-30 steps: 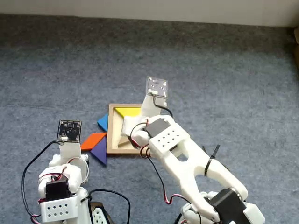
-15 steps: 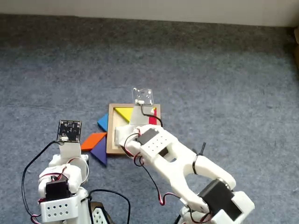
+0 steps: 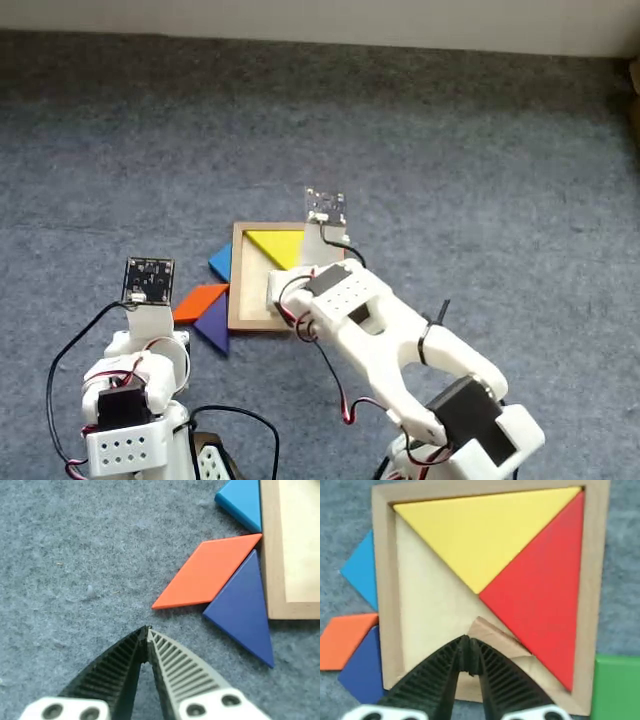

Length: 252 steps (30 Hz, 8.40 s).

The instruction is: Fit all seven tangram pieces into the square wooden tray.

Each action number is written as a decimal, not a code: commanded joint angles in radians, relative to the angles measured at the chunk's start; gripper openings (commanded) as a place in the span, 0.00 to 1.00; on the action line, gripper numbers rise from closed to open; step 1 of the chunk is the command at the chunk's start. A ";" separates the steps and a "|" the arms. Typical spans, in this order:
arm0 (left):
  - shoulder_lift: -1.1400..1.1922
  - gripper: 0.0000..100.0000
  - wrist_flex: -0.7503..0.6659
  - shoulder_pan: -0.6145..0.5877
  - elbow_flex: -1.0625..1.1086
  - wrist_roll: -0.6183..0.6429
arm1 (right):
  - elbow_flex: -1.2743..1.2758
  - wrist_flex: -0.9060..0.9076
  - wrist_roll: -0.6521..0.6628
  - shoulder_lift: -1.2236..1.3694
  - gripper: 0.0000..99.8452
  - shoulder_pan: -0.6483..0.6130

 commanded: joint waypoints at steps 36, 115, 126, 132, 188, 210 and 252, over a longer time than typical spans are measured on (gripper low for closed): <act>-0.047 0.01 0.005 -0.008 0.019 -0.009 | 0.021 0.297 0.433 -0.137 0.25 0.288; -0.047 0.01 0.005 -0.008 0.019 -0.009 | -0.380 0.430 0.658 0.097 0.04 0.343; -0.047 0.01 0.005 -0.008 0.019 -0.009 | -0.384 0.409 0.689 -0.016 0.04 0.140; -0.047 0.01 0.005 -0.008 0.019 -0.009 | -0.380 0.260 0.802 0.073 0.04 0.016; -0.047 0.01 0.005 -0.008 0.019 -0.009 | -0.371 0.415 0.878 0.028 0.31 0.007; -0.047 0.01 0.005 -0.008 0.019 -0.009 | -0.114 0.186 0.882 0.038 0.02 0.025; -0.047 0.01 0.005 -0.008 0.019 -0.009 | 0.694 0.498 0.655 -1.520 0.02 0.588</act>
